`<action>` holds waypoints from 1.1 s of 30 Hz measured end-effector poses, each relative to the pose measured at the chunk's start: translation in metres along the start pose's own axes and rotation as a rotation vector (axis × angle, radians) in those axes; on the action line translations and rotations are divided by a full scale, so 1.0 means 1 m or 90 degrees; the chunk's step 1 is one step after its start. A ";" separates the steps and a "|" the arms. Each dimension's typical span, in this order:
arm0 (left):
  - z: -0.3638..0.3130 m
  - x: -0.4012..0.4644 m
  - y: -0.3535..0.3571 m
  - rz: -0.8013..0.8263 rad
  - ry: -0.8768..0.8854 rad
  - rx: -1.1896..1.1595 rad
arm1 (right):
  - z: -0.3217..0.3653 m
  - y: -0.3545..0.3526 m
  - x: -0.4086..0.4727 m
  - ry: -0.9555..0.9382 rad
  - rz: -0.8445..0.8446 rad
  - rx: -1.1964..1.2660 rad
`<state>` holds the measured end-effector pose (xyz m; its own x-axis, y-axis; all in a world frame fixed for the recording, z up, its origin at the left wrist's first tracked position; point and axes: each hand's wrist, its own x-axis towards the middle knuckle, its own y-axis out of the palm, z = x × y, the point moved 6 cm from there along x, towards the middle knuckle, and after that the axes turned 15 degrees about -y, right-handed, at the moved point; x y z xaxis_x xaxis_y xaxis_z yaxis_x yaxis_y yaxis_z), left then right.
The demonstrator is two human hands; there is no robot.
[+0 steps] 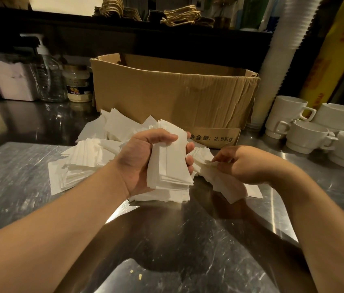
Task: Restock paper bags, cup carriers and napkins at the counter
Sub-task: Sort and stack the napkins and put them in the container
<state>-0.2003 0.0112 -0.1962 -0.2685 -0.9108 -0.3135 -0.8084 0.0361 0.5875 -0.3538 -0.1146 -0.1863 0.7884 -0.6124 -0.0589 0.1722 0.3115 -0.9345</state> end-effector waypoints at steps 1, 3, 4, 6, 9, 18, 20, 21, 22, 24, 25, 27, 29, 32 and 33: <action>0.000 0.000 0.000 -0.003 0.000 0.001 | 0.001 0.000 0.001 -0.002 -0.005 -0.010; 0.000 0.000 0.000 -0.006 -0.002 -0.001 | 0.005 0.000 0.004 0.005 -0.011 -0.041; 0.000 0.000 0.000 -0.006 -0.003 -0.003 | 0.008 0.000 0.005 0.011 -0.011 -0.058; 0.000 0.000 0.000 -0.011 -0.003 -0.002 | 0.012 0.001 0.007 0.009 -0.012 -0.084; 0.000 0.000 -0.001 -0.011 0.001 0.009 | 0.017 0.002 0.006 -0.044 -0.079 -0.097; 0.000 -0.003 0.004 0.027 0.002 -0.001 | 0.017 -0.009 -0.002 -0.123 -0.298 0.017; -0.001 -0.003 0.003 0.028 0.004 -0.005 | 0.018 -0.017 -0.008 -0.140 -0.382 0.157; -0.001 -0.004 0.003 0.024 0.002 -0.008 | 0.017 -0.021 -0.010 -0.140 -0.414 0.223; -0.001 -0.004 0.003 0.020 -0.001 -0.010 | 0.017 -0.023 -0.011 -0.129 -0.434 0.284; -0.001 -0.004 0.004 0.016 0.002 -0.010 | 0.010 -0.022 -0.009 -0.073 -0.417 0.376; -0.001 -0.004 0.004 0.016 0.004 -0.009 | 0.006 -0.019 -0.006 -0.026 -0.386 0.390; -0.001 -0.004 0.005 0.019 0.004 -0.012 | 0.000 -0.011 -0.003 0.065 -0.326 0.389; -0.001 -0.003 0.005 0.019 0.001 -0.011 | -0.002 -0.006 -0.001 0.111 -0.307 0.416; -0.001 -0.003 0.005 0.013 0.006 -0.004 | 0.003 -0.002 0.001 0.083 -0.284 0.374; -0.001 -0.004 0.005 0.011 0.007 -0.003 | 0.008 -0.001 0.000 0.058 -0.265 0.318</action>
<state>-0.2031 0.0144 -0.1912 -0.2761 -0.9148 -0.2948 -0.8009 0.0494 0.5967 -0.3493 -0.1092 -0.1823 0.5476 -0.8065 0.2229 0.7230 0.3220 -0.6113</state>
